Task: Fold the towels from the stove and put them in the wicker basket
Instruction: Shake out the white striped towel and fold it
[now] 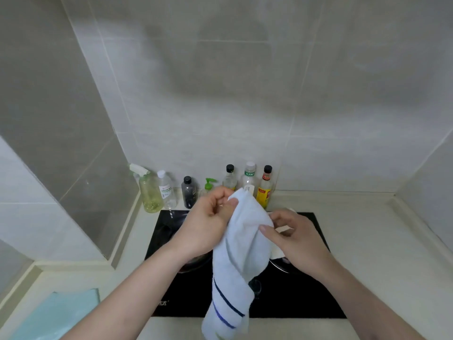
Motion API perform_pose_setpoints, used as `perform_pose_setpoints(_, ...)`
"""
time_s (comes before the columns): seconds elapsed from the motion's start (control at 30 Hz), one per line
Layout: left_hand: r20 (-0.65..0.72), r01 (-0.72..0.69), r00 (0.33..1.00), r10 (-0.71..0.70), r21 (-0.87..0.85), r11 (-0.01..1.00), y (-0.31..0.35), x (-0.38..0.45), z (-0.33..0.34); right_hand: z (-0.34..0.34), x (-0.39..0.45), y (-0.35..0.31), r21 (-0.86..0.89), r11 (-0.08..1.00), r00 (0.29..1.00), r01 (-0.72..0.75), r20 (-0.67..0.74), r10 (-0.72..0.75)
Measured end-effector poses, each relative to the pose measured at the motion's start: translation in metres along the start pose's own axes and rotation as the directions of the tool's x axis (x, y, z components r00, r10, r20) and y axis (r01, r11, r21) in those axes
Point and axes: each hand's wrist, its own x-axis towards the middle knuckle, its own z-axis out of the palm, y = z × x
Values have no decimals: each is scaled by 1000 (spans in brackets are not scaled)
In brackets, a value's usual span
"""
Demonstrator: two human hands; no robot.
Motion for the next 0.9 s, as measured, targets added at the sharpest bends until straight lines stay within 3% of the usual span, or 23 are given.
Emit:
perform_pose_setpoints(0.1, -111, 8, 994, -3, 46, 999, 10, 4, 10, -22, -3, -2, 6, 999, 999, 35, -14, -34)
perform_pose_setpoints(0.33, -129, -78, 988, 86, 66, 995, 47, 2, 42, -74, -12, 24, -13, 990, 990, 138, 9, -138)
perform_pose_setpoints(0.43, -225, -96, 968, 108, 66, 993, 64, 2, 59, -105, -18, 48, -58, 990, 991, 130, 46, -127)
perform_pose_setpoints(0.57, -471, -116, 875, 111, 19, 993, 88, 3, 69, -141, -29, 89, -187, 978, 990, 96, 116, -75)
perform_pose_setpoints(0.63, -583, -133, 808, 79, -50, 990, 93, 1, 72, -155, -30, 115, -162, 987, 994, 12, 113, 7)
perform_pose_setpoints(0.73, -670, -137, 742, 34, -102, 985, 101, -8, 81, -170, -25, 145, -34, 992, 992, -124, -3, 124)
perform_pose_setpoints(0.8, -646, -130, 762, -47, -223, 966, 111, -13, 86, -181, -21, 158, 37, 973, 969, -226, -93, 229)
perform_pose_setpoints(0.9, -481, -72, 868, -121, -364, 929, 131, -23, 97, -196, -17, 173, 4, 960, 948, -281, -154, 278)
